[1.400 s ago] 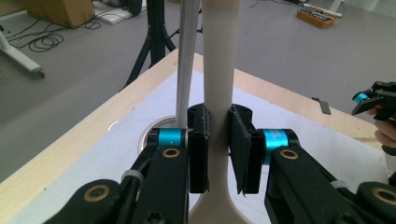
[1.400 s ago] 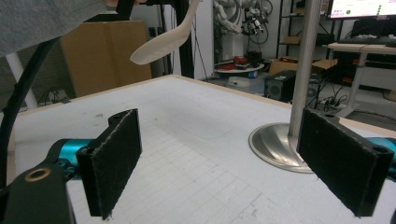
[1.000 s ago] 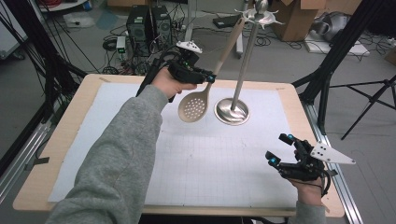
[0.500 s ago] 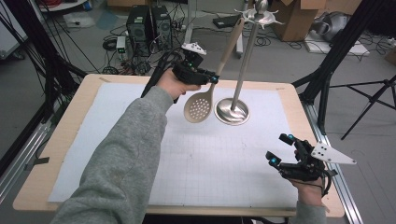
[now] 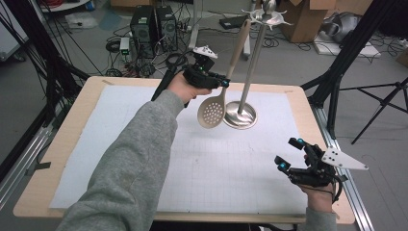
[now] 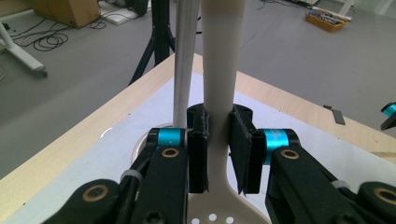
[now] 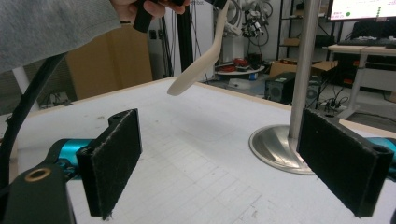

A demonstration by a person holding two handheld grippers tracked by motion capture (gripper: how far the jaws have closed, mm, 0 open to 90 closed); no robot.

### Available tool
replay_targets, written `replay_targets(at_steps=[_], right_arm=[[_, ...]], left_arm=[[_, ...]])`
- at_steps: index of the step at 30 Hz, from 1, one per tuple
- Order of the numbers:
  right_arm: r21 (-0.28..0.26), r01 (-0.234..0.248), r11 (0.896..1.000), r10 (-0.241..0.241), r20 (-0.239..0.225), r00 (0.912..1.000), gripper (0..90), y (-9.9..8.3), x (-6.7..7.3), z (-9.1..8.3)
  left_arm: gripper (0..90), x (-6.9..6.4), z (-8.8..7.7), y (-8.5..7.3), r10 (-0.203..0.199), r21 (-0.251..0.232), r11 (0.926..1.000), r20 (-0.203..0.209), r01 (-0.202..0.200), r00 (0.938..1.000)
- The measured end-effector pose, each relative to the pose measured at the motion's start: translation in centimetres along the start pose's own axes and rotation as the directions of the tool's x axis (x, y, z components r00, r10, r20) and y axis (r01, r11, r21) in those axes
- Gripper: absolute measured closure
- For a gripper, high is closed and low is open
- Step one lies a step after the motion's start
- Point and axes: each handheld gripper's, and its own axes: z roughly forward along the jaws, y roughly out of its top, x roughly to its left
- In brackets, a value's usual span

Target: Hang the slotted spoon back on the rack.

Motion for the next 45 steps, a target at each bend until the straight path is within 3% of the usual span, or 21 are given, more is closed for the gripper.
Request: replay_targets(at_steps=[5, 7, 9, 15, 19, 26, 33, 37, 40, 45], right_arm=[[-0.006, -0.001, 1.0, 0.001, -0.001, 1.0, 13.0, 0.0, 0.0, 0.1], [-0.002, -0.001, 1.0, 0.001, 0.0, 1.0, 13.0, 0.0, 0.1, 0.1], [0.001, 0.003, 1.0, -0.003, -0.003, 1.0, 12.9, 0.0, 0.0, 0.2], [0.0, 0.003, 1.0, -0.003, -0.003, 1.0, 13.0, 0.0, 0.1, 0.2], [0.004, -0.001, 1.0, 0.001, -0.006, 1.0, 13.0, -0.1, 0.1, 0.2], [-0.006, -0.001, 1.0, 0.001, 0.0, 1.0, 12.9, 0.0, 0.1, -0.1], [0.004, 0.0, 1.0, 0.0, 0.004, 1.0, 13.0, 0.0, 0.2, 0.0], [0.007, 0.004, 1.0, -0.004, 0.003, 1.0, 12.9, -0.1, 0.1, 0.2], [0.011, 0.009, 1.0, -0.009, 0.004, 0.9999, 12.9, -0.1, 0.1, 0.3], [0.02, 0.008, 1.0, -0.008, 0.006, 1.0, 12.9, -0.1, 0.1, 0.4]], left_arm=[[76.5, 0.0, 0.1, 0.0, 0.002, -0.001, 1.0, 0.004, -0.002, 1.0], [73.1, 0.1, 0.0, 0.0, -0.005, -0.027, 0.9996, 0.017, 0.005, 0.9998], [65.6, 0.0, -0.2, 0.1, -0.004, -0.059, 0.9982, 0.033, 0.006, 0.9995], [34.8, -0.3, -1.0, -0.1, 0.057, -0.07, 0.9961, 0.045, -0.053, 0.9974], [17.3, -0.8, -1.9, -0.5, 0.135, -0.075, 0.9886, 0.056, -0.13, 0.9893], [17.0, -1.3, -4.0, -1.2, 0.19, -0.112, 0.977, 0.065, -0.182, 0.9796], [16.9, -1.1, -6.2, -2.7, 0.19, -0.111, 0.9768, 0.061, -0.183, 0.9798], [16.9, -0.6, -7.4, -3.8, 0.195, -0.108, 0.9758, 0.039, -0.19, 0.9799], [17.3, -0.3, -8.1, -4.8, 0.236, -0.082, 0.9682, -0.016, -0.236, 0.9717], [16.9, 0.0, -9.3, -6.2, 0.217, -0.098, 0.9708, -0.027, -0.219, 0.9758]])
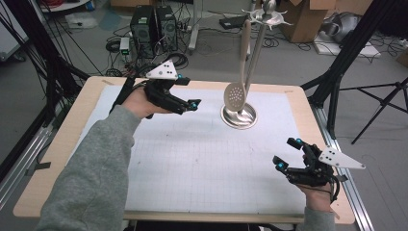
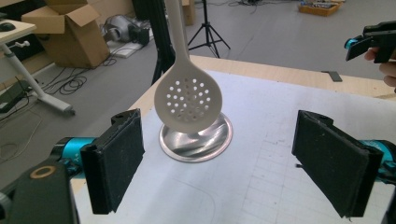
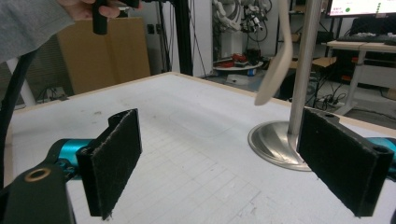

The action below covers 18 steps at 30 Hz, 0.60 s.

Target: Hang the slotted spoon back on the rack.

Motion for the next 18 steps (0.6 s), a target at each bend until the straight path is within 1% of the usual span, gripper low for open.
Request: replay_targets(at_steps=[3, 5, 8, 11, 13, 15, 17, 18], right_arm=[[0.006, 0.007, 1.0, -0.007, -0.002, 1.0, 12.9, 0.0, 0.1, 0.2], [0.014, 0.001, 1.0, -0.001, -0.003, 1.0, 12.9, 0.0, 0.2, 0.3], [0.021, 0.008, 1.0, -0.008, -0.005, 1.0, 12.9, -0.1, 0.3, 0.5], [0.021, 0.009, 1.0, -0.009, -0.009, 0.9999, 12.9, -0.1, 0.4, 0.6], [0.026, 0.007, 1.0, -0.007, -0.012, 0.9999, 12.9, -0.1, 0.5, 0.7], [0.029, 0.016, 0.999, -0.015, -0.013, 0.9998, 12.9, -0.1, 0.5, 0.9], [0.028, 0.017, 0.999, -0.016, -0.012, 0.9998, 12.9, -0.1, 0.5, 0.9], [0.029, 0.016, 0.999, -0.016, -0.013, 0.9998, 12.9, -0.1, 0.5, 0.9]], left_arm=[[16.7, -0.2, -0.8, -1.0, -0.009, 0.0, 1.0, -0.008, 0.009, 0.9999], [16.7, -0.3, -1.2, -1.6, -0.011, 0.001, 0.9999, -0.017, 0.011, 0.9998], [16.8, -0.3, -1.9, -2.8, -0.022, 0.007, 0.9997, -0.044, 0.022, 0.9988], [16.8, -0.2, -2.8, -3.7, -0.038, -0.005, 0.9993, -0.073, 0.038, 0.9966], [16.8, -0.1, -3.6, -4.4, -0.053, -0.021, 0.9985, -0.102, 0.051, 0.9933], [16.8, -0.1, -3.9, -4.8, -0.069, -0.033, 0.9974, -0.139, 0.065, 0.9879], [16.9, -0.2, -4.4, -5.4, -0.059, -0.023, 0.9982, -0.187, 0.056, 0.9805], [16.9, -0.2, -4.6, -5.7, -0.068, -0.028, 0.9976, -0.191, 0.063, 0.9792]])
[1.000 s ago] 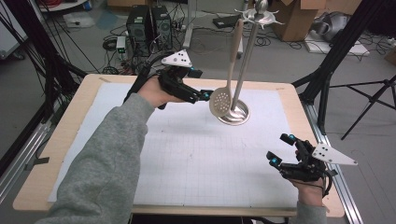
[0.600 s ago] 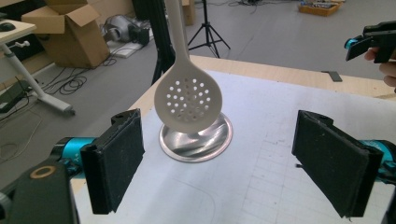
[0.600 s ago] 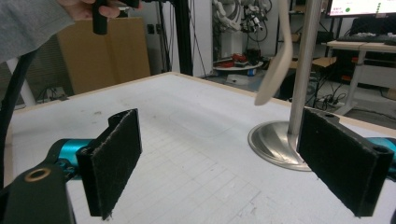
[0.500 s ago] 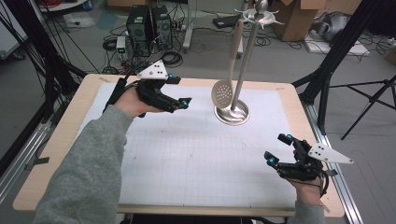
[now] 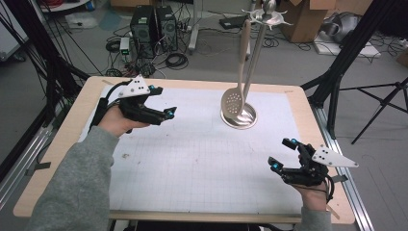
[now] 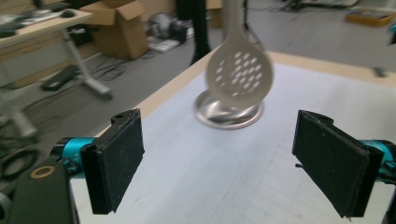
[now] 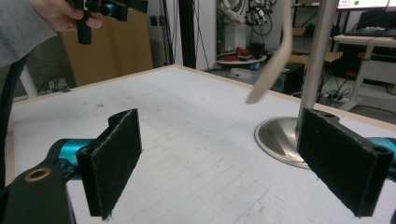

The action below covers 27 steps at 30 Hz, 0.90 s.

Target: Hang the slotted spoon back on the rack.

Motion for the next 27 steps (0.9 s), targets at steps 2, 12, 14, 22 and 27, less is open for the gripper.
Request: replay_targets(at_steps=[2, 12, 14, 22, 27], right_arm=[[-0.001, -0.002, 1.0, 0.002, 0.0, 1.0, 12.9, 0.0, 0.1, 0.0], [-0.006, 0.007, 1.0, -0.007, 0.002, 1.0, 12.9, 0.2, 0.2, 0.1], [-0.004, 0.008, 1.0, -0.008, 0.0, 1.0, 12.9, 0.2, 0.3, 0.2], [0.0, 0.018, 1.0, -0.018, -0.011, 0.9998, 13.0, 0.5, 0.6, 0.6], [0.003, 0.017, 1.0, -0.017, -0.012, 0.9998, 12.9, 0.5, 0.6, 0.8]], left_arm=[[16.9, 0.1, -0.6, -0.6, -0.008, -0.014, 0.9999, -0.007, 0.008, 0.9999], [16.8, -0.5, -3.0, -3.8, -0.077, -0.07, 0.9949, -0.054, 0.073, 0.9956], [16.8, -0.6, -3.6, -4.4, -0.092, -0.083, 0.9927, -0.059, 0.087, 0.994], [16.7, -0.9, -5.8, -6.2, -0.11, -0.116, 0.9882, -0.078, 0.1, 0.9909], [16.6, -1.1, -7.0, -6.9, -0.101, -0.127, 0.9879, -0.094, 0.089, 0.9904]])
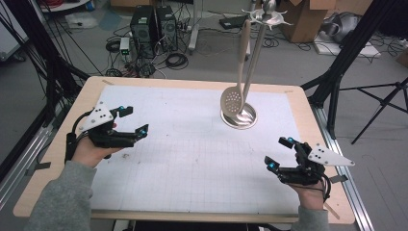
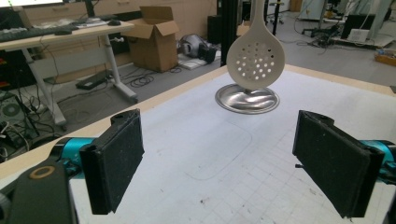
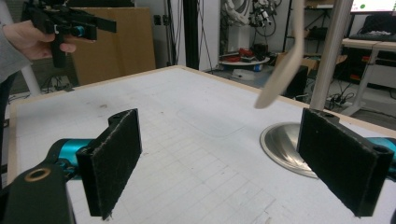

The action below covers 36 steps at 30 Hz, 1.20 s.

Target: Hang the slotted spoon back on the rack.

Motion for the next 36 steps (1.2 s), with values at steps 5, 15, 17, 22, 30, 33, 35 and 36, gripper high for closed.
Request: replay_targets(at_steps=[5, 15, 17, 22, 30, 33, 35, 36], right_arm=[[-0.001, 0.003, 1.0, -0.003, -0.001, 1.0, 12.9, 0.0, 0.0, 0.1], [0.001, 0.001, 1.0, -0.001, -0.002, 1.0, 12.9, 0.1, 0.1, 0.1], [0.001, 0.004, 1.0, -0.004, -0.005, 1.0, 12.9, 0.1, 0.1, 0.2], [0.003, 0.001, 1.0, -0.001, -0.002, 1.0, 12.9, 0.0, 0.1, 0.2], [0.002, 0.001, 1.0, -0.001, -0.005, 1.0, 12.9, 0.0, 0.1, 0.4], [0.007, 0.003, 1.0, -0.003, -0.01, 1.0, 12.9, 0.0, 0.2, 0.5], [0.007, 0.001, 1.0, -0.001, -0.01, 1.0, 12.9, 0.0, 0.2, 0.5], [0.006, 0.001, 1.0, -0.001, -0.009, 1.0, 12.9, 0.0, 0.2, 0.5]], left_arm=[[16.6, -0.4, -1.1, -0.9, 0.009, -0.001, 1.0, -0.013, -0.009, 0.9999], [16.6, -0.3, -3.1, -2.6, -0.006, 0.0, 1.0, -0.059, 0.006, 0.9982], [16.6, -0.4, -3.4, -2.9, -0.006, -0.001, 1.0, -0.069, 0.006, 0.9976], [16.6, -0.7, -4.5, -3.5, -0.004, -0.011, 0.9999, -0.104, 0.003, 0.9946], [16.5, -1.3, -5.2, -4.5, -0.009, -0.005, 1.0, -0.12, 0.008, 0.9928], [16.5, -1.5, -5.5, -4.8, -0.014, -0.009, 0.9999, -0.131, 0.013, 0.9913], [16.5, -1.6, -5.7, -5.0, -0.015, -0.014, 0.9998, -0.137, 0.013, 0.9904], [16.5, -1.6, -5.9, -5.0, -0.013, -0.015, 0.9998, -0.14, 0.011, 0.9901]])
